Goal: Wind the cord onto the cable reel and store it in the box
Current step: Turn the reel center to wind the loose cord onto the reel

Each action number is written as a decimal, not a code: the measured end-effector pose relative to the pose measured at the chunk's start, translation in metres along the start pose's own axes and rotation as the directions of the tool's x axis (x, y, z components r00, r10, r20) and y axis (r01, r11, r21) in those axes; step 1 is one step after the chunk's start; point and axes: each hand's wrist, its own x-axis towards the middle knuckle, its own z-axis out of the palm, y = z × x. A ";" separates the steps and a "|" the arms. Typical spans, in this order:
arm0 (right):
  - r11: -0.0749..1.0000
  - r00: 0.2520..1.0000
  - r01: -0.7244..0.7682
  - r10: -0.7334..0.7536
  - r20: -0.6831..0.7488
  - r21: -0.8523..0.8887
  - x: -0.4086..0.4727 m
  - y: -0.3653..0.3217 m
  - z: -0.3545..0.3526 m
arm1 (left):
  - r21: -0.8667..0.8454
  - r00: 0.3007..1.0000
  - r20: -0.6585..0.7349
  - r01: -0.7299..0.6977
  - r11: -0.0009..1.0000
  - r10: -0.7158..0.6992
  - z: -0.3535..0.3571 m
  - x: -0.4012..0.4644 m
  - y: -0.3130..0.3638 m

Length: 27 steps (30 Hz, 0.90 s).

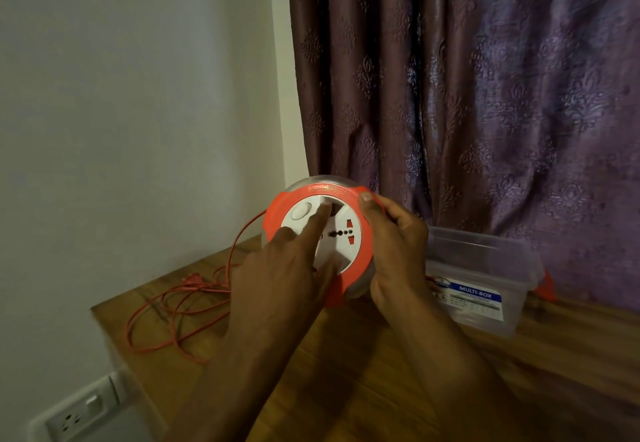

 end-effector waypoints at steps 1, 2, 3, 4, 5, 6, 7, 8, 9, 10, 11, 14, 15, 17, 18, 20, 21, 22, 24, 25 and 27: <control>1.000 1.000 0.001 -0.001 0.003 -0.002 -0.001 0.000 0.000 | 0.017 0.999 0.030 0.017 1.000 -0.018 0.002 0.001 0.001; 1.000 1.000 0.003 -0.003 0.004 -0.006 -0.001 0.000 0.001 | 0.030 0.998 0.049 0.030 0.999 -0.032 0.003 0.002 0.002; 1.000 1.000 0.007 -0.007 0.005 -0.009 -0.001 0.000 0.001 | 0.037 0.997 0.062 0.035 0.999 -0.038 0.004 0.003 0.003; 1.000 1.000 0.009 -0.009 0.006 -0.008 -0.001 0.000 0.001 | 0.035 0.997 0.065 0.036 0.999 -0.039 0.005 0.004 0.004; 1.000 1.000 0.011 -0.011 0.007 -0.007 -0.001 0.001 0.001 | 0.031 0.997 0.062 0.037 0.999 -0.039 0.006 0.004 0.004; 1.000 1.000 0.012 -0.012 0.008 -0.008 -0.002 0.001 0.000 | 0.030 0.998 0.056 0.035 0.999 -0.037 0.007 0.004 0.005; 1.000 1.000 0.011 -0.011 0.012 -0.008 -0.002 0.001 0.000 | 0.031 0.998 0.056 0.034 0.999 -0.035 0.008 0.004 0.006; 1.000 1.000 0.008 -0.008 0.015 -0.008 -0.002 0.001 0.001 | 0.033 0.997 0.067 0.031 0.999 -0.034 0.009 0.003 0.007; 1.000 1.000 0.005 -0.005 0.017 -0.005 -0.002 0.002 0.001 | 0.034 0.996 0.082 0.028 0.999 -0.031 0.009 0.002 0.007; 1.000 1.000 0.001 -0.001 0.016 -0.002 -0.002 0.002 0.001 | 0.036 0.995 0.099 0.026 0.999 -0.029 0.009 0.002 0.008; 1.000 1.000 -0.003 0.003 0.014 0.001 -0.002 0.003 0.002 | 0.038 0.993 0.114 0.025 0.999 -0.029 0.009 0.003 0.009; 1.000 1.000 -0.021 0.021 0.022 -0.011 -0.003 0.005 0.003 | 0.046 0.992 0.127 0.010 0.999 -0.016 0.004 0.009 0.010; 1.000 1.000 -0.022 0.022 0.022 -0.012 -0.004 0.005 0.004 | 0.046 0.993 0.121 -0.003 0.999 -0.002 0.001 0.010 0.010; 1.000 1.000 -0.022 0.022 0.021 -0.004 -0.004 0.005 0.003 | 0.028 0.995 0.099 -0.033 0.999 0.030 -0.002 0.012 0.011; 1.000 1.000 -0.022 0.022 0.021 -0.004 -0.004 0.005 0.003 | 0.015 0.995 0.086 -0.051 0.999 0.050 -0.004 0.012 0.011; 1.000 1.000 -0.024 0.024 0.019 -0.006 -0.004 0.005 0.003 | -0.004 0.995 0.061 -0.075 0.997 0.075 -0.005 0.012 0.011; 1.000 0.999 -0.027 0.027 0.019 -0.003 -0.004 0.005 0.004 | -0.012 0.996 0.050 -0.079 0.997 0.079 -0.006 0.012 0.011; 1.000 0.999 -0.028 0.028 0.016 -0.003 -0.004 0.005 0.004 | -0.014 0.996 0.042 -0.081 0.997 0.081 -0.006 0.012 0.010; 1.000 1.000 -0.028 0.027 0.012 0.004 -0.004 0.006 0.005 | 0.004 0.994 0.038 -0.098 0.995 0.098 -0.007 0.012 0.008; 0.999 0.999 -0.030 0.030 0.014 0.012 -0.004 0.006 0.005 | 0.020 0.992 0.041 -0.121 0.992 0.120 -0.007 0.011 0.007; 0.999 0.999 -0.044 0.044 0.017 0.018 -0.004 0.007 0.005 | 0.024 0.988 0.049 -0.149 0.989 0.148 -0.008 0.010 0.008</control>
